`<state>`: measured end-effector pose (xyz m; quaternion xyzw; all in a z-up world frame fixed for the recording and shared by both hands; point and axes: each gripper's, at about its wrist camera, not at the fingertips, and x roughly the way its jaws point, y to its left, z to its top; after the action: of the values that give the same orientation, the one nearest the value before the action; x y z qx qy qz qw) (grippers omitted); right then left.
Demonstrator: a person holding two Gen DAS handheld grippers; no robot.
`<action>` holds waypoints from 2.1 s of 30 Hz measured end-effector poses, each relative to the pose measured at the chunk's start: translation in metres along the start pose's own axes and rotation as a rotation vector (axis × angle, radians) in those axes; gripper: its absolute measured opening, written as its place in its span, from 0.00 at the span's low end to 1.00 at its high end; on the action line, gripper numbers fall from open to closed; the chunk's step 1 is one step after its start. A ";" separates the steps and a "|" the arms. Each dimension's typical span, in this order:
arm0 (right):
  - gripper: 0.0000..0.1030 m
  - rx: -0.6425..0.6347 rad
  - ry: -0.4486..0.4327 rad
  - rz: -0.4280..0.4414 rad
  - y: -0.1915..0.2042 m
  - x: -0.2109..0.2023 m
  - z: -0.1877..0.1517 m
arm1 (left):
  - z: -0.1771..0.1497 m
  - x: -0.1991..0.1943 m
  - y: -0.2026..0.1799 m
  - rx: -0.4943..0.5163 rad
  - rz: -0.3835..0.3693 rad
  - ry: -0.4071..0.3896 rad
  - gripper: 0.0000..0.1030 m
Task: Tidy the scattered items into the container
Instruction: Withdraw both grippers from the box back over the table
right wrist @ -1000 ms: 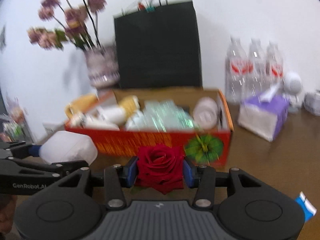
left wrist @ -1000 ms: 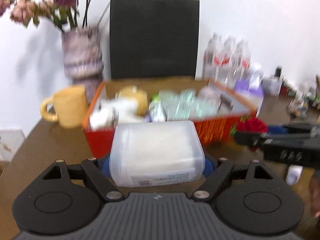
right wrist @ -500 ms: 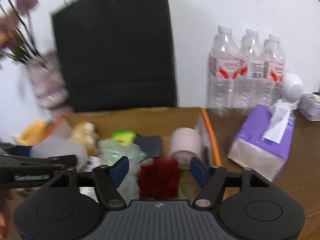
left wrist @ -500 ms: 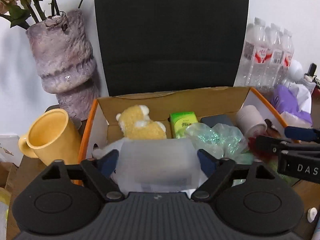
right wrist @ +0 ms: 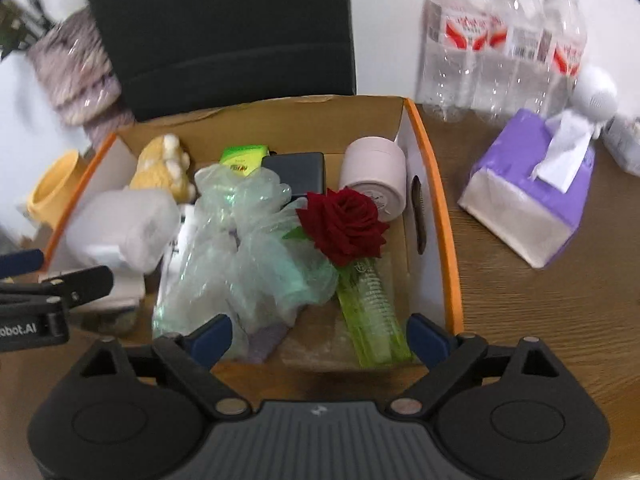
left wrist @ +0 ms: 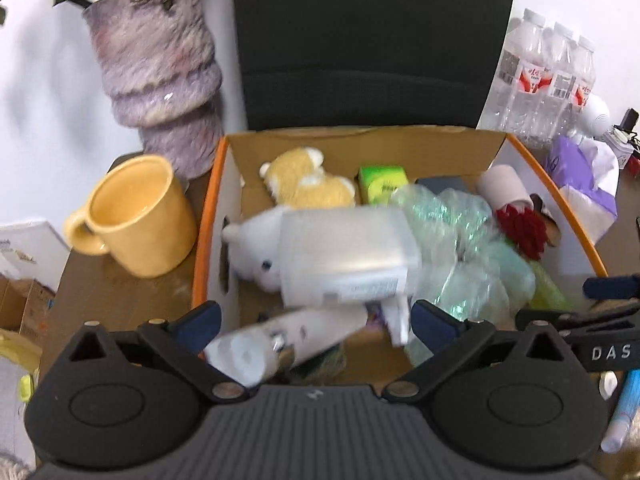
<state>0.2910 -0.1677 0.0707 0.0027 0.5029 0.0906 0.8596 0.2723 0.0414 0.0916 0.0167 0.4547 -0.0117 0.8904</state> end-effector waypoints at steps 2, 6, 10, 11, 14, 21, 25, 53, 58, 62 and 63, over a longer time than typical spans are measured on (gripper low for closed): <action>0.91 0.004 0.000 -0.011 0.003 -0.011 0.000 | -0.006 -0.006 0.004 -0.016 -0.002 0.015 1.00; 0.92 0.000 0.029 -0.002 0.006 -0.036 -0.003 | -0.015 -0.020 0.007 -0.033 -0.019 0.037 1.00; 0.92 -0.039 0.051 -0.015 0.016 -0.049 -0.013 | -0.027 -0.038 0.002 -0.023 -0.031 0.038 1.00; 0.92 -0.044 0.054 -0.021 0.018 -0.052 -0.016 | -0.030 -0.043 0.001 -0.020 -0.029 0.035 1.00; 0.92 -0.045 0.049 -0.019 0.022 -0.061 -0.030 | -0.042 -0.059 -0.002 -0.024 -0.034 0.021 1.00; 0.92 -0.061 0.018 -0.009 0.031 -0.091 -0.063 | -0.069 -0.093 -0.009 -0.028 -0.041 -0.016 1.00; 0.93 -0.066 -0.018 0.002 0.034 -0.110 -0.091 | -0.094 -0.118 -0.010 -0.030 -0.043 -0.066 1.00; 1.00 -0.064 -0.366 0.043 0.022 -0.091 -0.309 | -0.307 -0.114 -0.038 -0.034 0.077 -0.289 1.00; 1.00 -0.118 -0.346 0.002 0.032 -0.087 -0.308 | -0.308 -0.109 -0.038 -0.040 0.062 -0.251 1.00; 1.00 -0.113 -0.347 -0.005 0.033 -0.087 -0.309 | -0.308 -0.107 -0.035 -0.058 0.049 -0.244 1.00; 1.00 -0.113 -0.347 -0.007 0.034 -0.087 -0.310 | -0.308 -0.107 -0.035 -0.057 0.051 -0.244 1.00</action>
<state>-0.0242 -0.1747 -0.0036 -0.0315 0.3413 0.1139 0.9325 -0.0414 0.0197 -0.0030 0.0012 0.3427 0.0219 0.9392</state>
